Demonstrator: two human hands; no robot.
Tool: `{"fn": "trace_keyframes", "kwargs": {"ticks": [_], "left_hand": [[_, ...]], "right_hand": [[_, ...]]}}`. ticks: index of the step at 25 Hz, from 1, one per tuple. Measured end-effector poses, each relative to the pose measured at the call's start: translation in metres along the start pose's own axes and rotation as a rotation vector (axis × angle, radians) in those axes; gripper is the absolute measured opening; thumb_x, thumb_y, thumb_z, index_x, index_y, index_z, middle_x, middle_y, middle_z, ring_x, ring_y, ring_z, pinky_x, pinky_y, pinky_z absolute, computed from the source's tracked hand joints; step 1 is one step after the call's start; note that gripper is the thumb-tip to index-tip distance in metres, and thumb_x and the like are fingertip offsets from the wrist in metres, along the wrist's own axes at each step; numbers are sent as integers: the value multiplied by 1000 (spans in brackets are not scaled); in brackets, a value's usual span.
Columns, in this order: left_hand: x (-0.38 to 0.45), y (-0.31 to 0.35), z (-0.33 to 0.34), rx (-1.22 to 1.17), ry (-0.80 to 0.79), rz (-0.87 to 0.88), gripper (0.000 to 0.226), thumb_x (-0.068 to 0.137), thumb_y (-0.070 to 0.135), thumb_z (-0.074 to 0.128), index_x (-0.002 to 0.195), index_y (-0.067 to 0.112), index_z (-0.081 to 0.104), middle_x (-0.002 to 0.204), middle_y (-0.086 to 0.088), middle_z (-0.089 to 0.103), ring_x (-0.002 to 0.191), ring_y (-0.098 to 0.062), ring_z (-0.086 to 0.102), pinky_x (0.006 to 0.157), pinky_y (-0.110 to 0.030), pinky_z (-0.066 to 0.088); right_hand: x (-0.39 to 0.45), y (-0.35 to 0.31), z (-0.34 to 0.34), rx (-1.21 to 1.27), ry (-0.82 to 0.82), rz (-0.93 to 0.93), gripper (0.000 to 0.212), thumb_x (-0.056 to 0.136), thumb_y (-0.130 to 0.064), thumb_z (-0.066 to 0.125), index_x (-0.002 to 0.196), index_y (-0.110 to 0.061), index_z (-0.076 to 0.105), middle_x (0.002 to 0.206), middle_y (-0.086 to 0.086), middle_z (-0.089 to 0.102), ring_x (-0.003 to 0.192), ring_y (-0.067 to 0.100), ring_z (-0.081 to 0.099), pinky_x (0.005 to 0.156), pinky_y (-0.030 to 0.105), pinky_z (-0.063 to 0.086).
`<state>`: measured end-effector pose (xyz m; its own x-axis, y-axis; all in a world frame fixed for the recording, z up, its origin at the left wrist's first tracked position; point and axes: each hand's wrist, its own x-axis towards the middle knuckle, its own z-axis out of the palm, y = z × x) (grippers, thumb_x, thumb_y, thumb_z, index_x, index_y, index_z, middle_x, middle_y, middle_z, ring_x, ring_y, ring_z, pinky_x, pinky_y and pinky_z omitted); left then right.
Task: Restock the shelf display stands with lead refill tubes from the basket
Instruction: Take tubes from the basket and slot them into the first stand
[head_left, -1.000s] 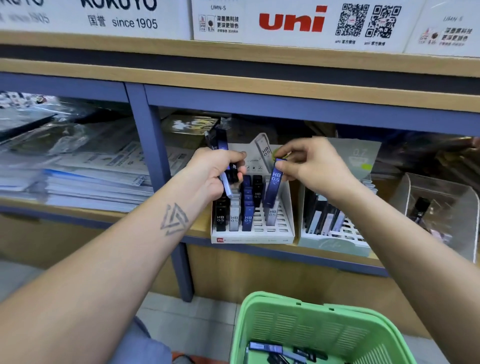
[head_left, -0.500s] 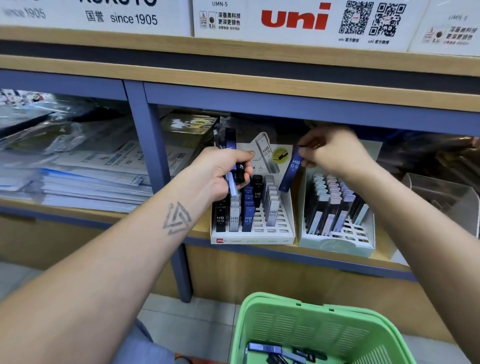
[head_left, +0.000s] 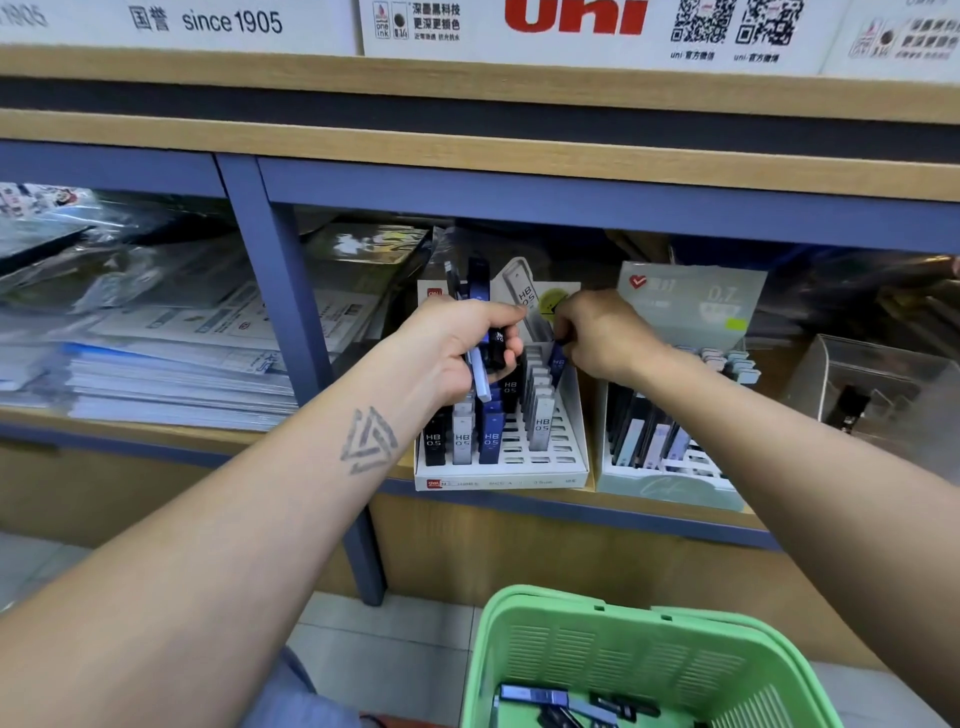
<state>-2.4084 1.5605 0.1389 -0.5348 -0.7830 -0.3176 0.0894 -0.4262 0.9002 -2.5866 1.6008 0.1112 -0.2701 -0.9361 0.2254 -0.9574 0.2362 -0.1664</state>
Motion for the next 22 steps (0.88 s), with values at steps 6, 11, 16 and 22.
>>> {"fn": "trace_keyframes", "kwargs": {"ticks": [6, 11, 16, 22], "left_hand": [[1, -1, 0, 10, -12, -8, 10, 87, 1, 72, 85, 2, 62, 61, -7, 55, 41, -14, 53, 39, -20, 44], [1, -3, 1, 4, -22, -39, 11, 90, 5, 70, 82, 5, 62, 62, -6, 55, 41, -13, 53, 40, -19, 44], [-1, -4, 2, 25, -42, -54, 12, 91, 9, 70, 83, 6, 62, 60, -6, 57, 42, -13, 54, 41, -19, 46], [-5, -6, 2, 38, -135, -76, 15, 86, 11, 76, 93, 5, 65, 63, -6, 60, 47, -13, 58, 41, -21, 48]], "right_hand": [[2, 1, 3, -3, 25, 9, 15, 87, -6, 69, 98, -15, 71, 103, 11, 68, 94, 33, 65, 73, 31, 49], [-7, -19, -2, -328, 98, -29, 24, 87, -1, 62, 108, -14, 59, 102, 13, 67, 92, 38, 67, 64, 35, 43], [-11, -28, -10, -226, -80, 19, 13, 89, -6, 61, 100, -12, 62, 104, 11, 66, 88, 32, 63, 68, 34, 48], [-17, -35, -42, 1306, -259, 333, 22, 95, -24, 68, 111, -9, 69, 84, 3, 72, 70, 13, 68, 65, 25, 55]]}}
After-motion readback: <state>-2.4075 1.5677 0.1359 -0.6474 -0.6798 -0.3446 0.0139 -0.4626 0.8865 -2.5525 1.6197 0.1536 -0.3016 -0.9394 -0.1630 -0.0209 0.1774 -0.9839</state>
